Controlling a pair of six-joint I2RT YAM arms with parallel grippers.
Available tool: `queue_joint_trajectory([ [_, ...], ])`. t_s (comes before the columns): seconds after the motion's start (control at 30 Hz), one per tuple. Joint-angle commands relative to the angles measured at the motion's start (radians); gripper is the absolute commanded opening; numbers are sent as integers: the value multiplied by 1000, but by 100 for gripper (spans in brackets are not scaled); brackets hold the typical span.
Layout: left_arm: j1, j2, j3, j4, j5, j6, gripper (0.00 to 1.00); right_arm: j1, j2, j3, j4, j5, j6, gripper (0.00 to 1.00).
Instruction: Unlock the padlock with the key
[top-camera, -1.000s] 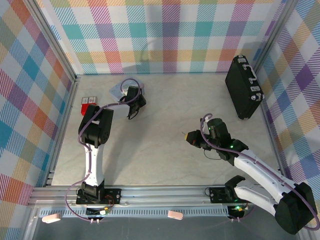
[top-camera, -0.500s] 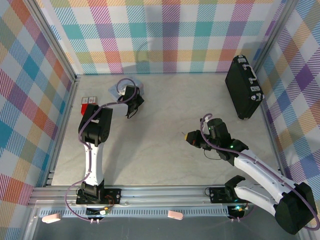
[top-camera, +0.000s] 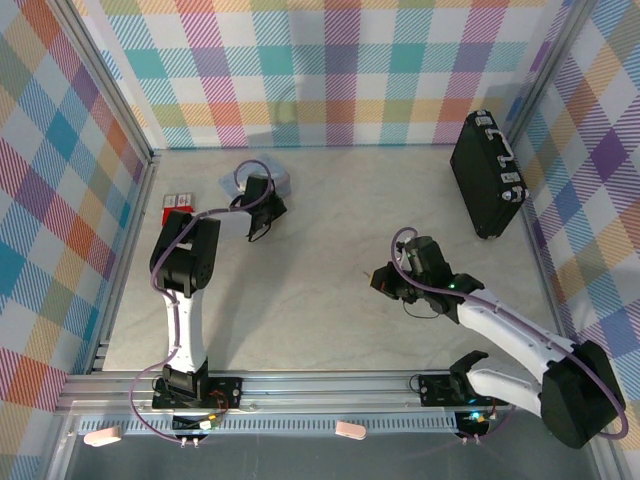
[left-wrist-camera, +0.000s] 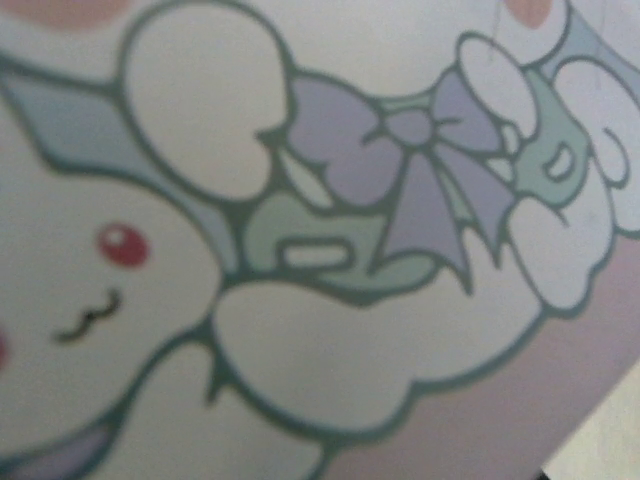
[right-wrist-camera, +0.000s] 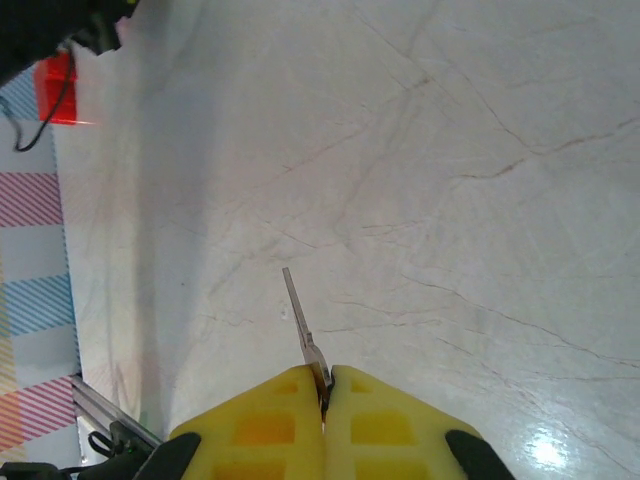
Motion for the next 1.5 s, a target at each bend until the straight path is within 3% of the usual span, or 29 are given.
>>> queue_joint_trajectory([
  [0.0,-43,-70,-48,-89,109,111,3,4,33,44,-12,4,24,0],
  [0.17,-136,-128,-78,-150,156,170,3,4,58,38,3,17,39,0],
  [0.3,-194,-134,-62,-176,292,173,3,0,81,15,48,8,76,0],
  [0.5,-312,-154,-58,-255,311,242,3,0,104,0,72,27,119,0],
  [0.77,-341,-210,-171,-214,369,267,8,-2,98,-15,86,35,119,0],
  [0.87,-341,-225,-200,-209,404,294,16,-2,108,-12,97,36,120,0],
  [1.03,-338,-266,-256,-171,377,322,27,-2,115,2,101,39,115,0],
  [1.3,-322,-356,-427,16,220,243,43,-2,97,-3,94,24,107,0],
  [1.47,-322,-338,-462,130,223,183,46,-2,94,-2,96,13,104,0],
])
